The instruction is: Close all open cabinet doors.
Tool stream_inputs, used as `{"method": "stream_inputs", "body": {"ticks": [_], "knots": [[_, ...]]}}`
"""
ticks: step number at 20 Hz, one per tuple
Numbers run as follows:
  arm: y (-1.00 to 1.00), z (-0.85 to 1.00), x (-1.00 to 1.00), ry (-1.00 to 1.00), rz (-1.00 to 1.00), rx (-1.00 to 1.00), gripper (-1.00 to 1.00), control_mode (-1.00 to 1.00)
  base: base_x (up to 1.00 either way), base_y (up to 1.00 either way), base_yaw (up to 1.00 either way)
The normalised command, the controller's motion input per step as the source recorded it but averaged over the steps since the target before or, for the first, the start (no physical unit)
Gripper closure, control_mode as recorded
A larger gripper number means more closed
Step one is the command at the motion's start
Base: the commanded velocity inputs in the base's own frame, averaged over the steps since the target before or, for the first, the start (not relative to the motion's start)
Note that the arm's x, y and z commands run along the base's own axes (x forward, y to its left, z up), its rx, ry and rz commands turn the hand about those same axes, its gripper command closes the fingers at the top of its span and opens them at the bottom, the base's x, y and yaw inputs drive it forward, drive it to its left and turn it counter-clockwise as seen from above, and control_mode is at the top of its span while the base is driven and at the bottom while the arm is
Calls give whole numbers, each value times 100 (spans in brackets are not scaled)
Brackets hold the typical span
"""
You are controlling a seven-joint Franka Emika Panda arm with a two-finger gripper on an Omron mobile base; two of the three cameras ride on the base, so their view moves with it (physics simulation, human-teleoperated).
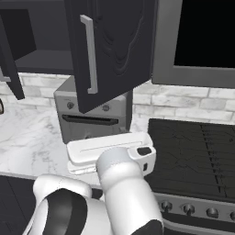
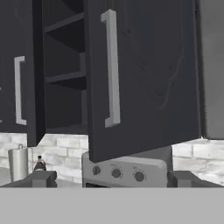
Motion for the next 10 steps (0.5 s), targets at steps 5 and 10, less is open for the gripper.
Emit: {"method": "stream_inputs", "body": {"ticks": [5, 10], "knots": [[0, 14, 16, -1, 1, 4, -100, -100, 0, 0, 0], [0, 0, 41, 0, 0, 1, -100, -100, 0, 0, 0]]}}
